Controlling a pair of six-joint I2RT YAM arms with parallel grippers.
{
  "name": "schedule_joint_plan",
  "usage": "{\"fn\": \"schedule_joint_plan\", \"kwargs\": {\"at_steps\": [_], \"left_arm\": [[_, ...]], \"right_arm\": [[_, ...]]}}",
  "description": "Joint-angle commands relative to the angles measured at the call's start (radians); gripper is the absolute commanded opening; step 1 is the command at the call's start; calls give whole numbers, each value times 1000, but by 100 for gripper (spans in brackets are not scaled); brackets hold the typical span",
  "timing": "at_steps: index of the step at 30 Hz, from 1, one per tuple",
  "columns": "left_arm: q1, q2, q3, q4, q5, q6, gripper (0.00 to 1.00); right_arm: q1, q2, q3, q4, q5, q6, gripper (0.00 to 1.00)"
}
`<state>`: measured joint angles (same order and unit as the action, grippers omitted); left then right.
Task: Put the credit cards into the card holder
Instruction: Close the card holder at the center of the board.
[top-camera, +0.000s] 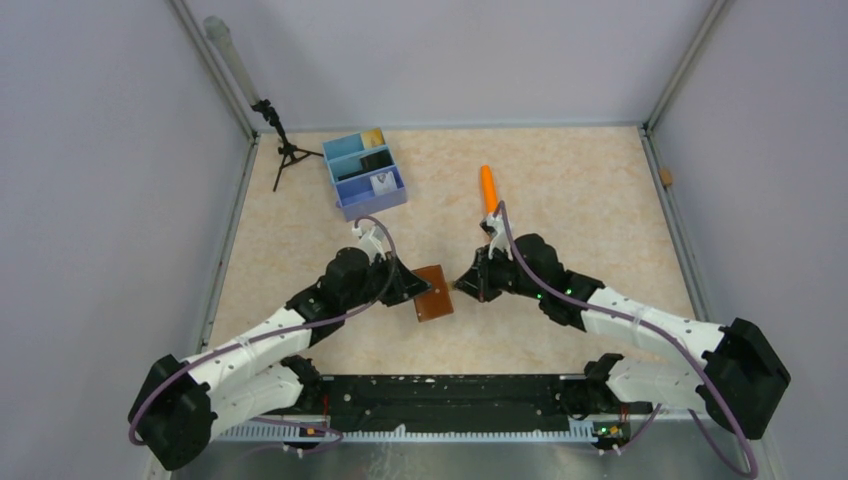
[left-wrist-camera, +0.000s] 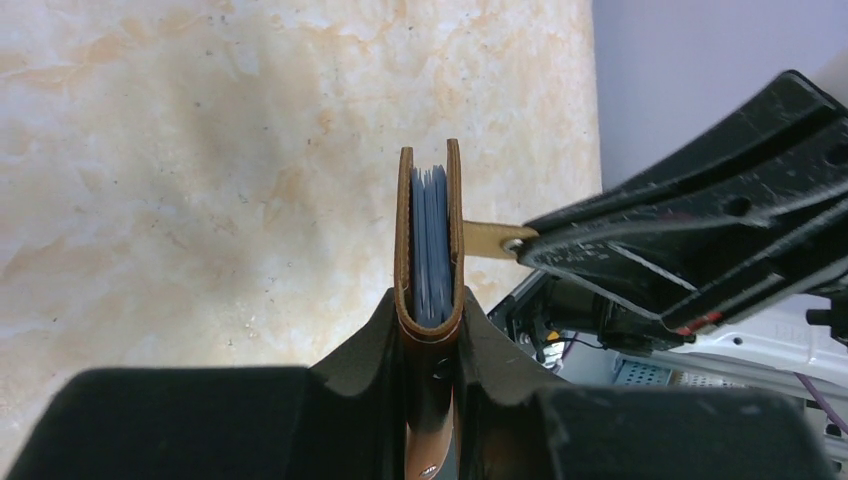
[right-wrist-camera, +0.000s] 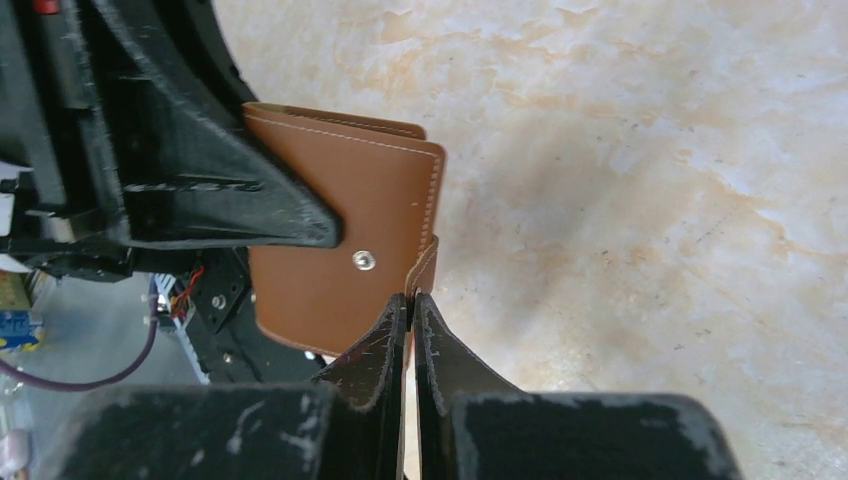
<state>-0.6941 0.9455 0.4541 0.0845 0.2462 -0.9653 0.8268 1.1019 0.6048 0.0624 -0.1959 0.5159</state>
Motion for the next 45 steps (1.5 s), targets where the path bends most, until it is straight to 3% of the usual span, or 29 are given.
{"fn": "schedule_joint_plan", "kwargs": {"at_steps": [1, 15, 31, 45], "left_arm": [[-4, 23, 42, 7, -38, 2, 0], [-11, 37, 27, 35, -31, -14, 0], [-15, 48, 24, 60, -15, -26, 0], [-17, 62, 19, 74, -13, -33, 0]], "right_arm": [[25, 8, 11, 63, -76, -8, 0], [61, 104, 22, 141, -117, 27, 0], [68, 155, 85, 57, 7, 41, 0], [88, 202, 122, 48, -2, 22, 0]]}}
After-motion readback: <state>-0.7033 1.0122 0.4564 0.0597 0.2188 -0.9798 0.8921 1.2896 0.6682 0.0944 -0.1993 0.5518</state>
